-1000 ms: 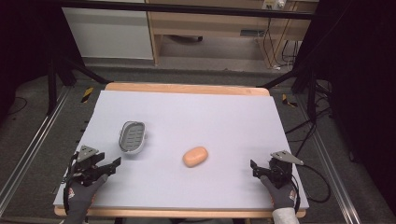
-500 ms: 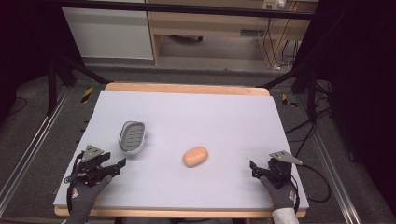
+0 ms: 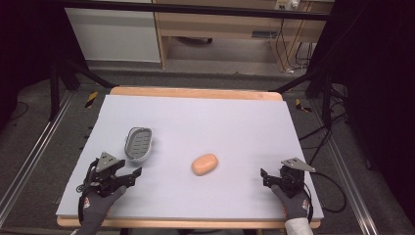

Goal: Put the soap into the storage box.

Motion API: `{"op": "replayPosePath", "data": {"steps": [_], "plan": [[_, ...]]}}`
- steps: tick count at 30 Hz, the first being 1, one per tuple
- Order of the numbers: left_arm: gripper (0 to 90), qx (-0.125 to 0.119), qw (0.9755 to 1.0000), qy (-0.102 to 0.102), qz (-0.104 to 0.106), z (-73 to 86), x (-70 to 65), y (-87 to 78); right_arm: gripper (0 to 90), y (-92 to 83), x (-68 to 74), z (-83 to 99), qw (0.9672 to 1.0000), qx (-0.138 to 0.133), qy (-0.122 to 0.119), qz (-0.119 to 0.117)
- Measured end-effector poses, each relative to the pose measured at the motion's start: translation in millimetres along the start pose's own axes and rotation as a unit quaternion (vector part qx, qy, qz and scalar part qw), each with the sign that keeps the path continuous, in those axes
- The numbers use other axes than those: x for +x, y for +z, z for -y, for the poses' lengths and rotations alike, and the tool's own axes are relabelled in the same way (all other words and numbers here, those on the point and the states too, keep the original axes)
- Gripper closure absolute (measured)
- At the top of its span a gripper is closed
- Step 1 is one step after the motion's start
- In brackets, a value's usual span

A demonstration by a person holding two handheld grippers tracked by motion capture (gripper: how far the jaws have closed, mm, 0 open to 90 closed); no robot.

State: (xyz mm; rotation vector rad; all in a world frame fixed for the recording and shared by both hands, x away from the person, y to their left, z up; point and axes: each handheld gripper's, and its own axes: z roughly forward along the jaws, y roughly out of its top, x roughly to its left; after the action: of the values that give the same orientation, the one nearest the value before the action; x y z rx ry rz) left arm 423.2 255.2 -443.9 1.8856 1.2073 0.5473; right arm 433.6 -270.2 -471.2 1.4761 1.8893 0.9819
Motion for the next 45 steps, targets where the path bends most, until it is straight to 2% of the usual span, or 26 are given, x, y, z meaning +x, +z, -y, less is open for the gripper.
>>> {"op": "replayPosePath", "data": {"steps": [10,14,21,32,45], "plan": [[28.2,0.002,0.9997,0.02,0.011,-8.2,-13.0,3.4,7.1,0.1,2.2,-1.2,1.0,0.001,-0.002,-0.003],[28.0,0.001,0.9997,0.02,0.015,-10.5,-16.7,4.9,7.0,-0.1,2.8,-1.3,1.0,0.001,-0.001,-0.004],[28.0,-0.001,0.9991,0.036,0.023,-19.5,-27.4,6.7,6.8,-0.8,5.3,-3.2,1.0,0.0,-0.004,-0.003],[27.8,-0.014,0.9988,0.036,0.029,-37.1,-30.6,5.8,6.5,-1.5,6.0,-5.1,1.0,-0.003,-0.004,0.0],[27.7,-0.004,0.997,0.056,0.053,-58.3,-55.3,24.0,6.5,-1.6,7.3,-5.8,0.9999,-0.003,-0.01,0.001]]}}
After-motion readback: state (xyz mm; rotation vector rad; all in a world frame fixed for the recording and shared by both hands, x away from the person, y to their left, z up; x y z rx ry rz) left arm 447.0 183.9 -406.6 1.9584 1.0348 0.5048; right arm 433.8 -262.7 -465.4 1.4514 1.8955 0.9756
